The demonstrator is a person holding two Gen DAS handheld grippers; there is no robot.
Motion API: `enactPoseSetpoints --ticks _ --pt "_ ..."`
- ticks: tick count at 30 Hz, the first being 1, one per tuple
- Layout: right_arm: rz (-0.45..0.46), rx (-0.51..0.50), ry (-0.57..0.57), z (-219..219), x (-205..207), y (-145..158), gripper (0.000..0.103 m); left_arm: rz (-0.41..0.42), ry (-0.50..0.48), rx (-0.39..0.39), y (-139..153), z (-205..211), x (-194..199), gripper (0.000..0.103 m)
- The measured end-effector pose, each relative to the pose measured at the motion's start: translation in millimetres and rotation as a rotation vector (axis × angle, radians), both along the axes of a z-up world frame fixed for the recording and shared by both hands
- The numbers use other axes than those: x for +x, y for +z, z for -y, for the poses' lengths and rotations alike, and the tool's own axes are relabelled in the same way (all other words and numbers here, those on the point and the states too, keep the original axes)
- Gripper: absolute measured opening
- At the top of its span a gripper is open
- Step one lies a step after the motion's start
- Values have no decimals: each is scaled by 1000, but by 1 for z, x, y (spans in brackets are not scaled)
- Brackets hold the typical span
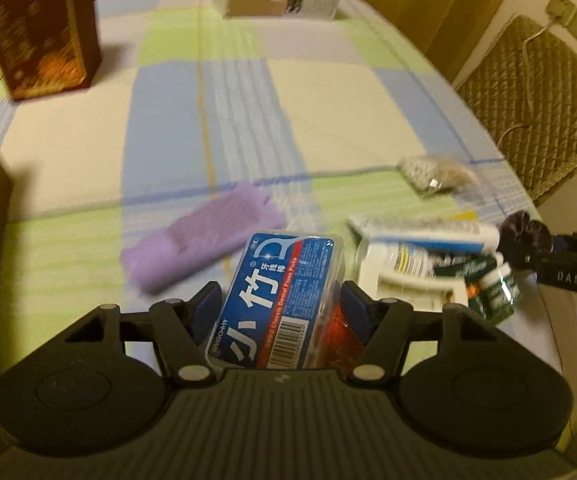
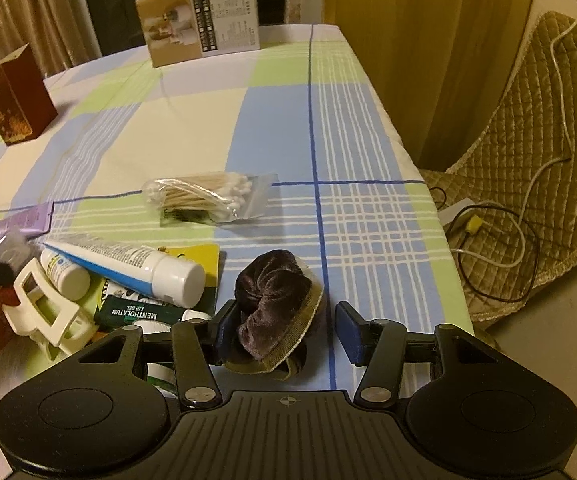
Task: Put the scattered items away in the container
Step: 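Grasp the blue floss pick box with left tool while right tool grasps the brown scrunchie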
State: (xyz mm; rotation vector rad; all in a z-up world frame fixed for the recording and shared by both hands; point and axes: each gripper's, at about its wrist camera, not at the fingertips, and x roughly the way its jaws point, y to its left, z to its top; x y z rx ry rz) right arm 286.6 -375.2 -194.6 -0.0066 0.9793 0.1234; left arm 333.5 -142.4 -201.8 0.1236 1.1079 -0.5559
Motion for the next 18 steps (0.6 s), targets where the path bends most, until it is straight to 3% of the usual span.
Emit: enactPoseSetpoints --ticks 3,7,10,12,15,18 --pt "-7 6 21 -2 -2 1 46 -31 36 63 4 -9 -10 61" --pt "-14 7 31 -2 -4 2 48 -39 45 85 3 -17 -19 64" --pt "11 -21 8 -3 -5 5 91 -41 57 89 -1 -16 -14 66" --pt "53 -13 22 -2 -8 10 91 -50 58 77 -5 -15 -10 65" --pt "46 -14 25 -4 -7 8 91 -5 24 114 -6 -10 -11 56" --pt "51 -36 33 -7 -6 6 91 8 8 133 -6 -8 -13 55"
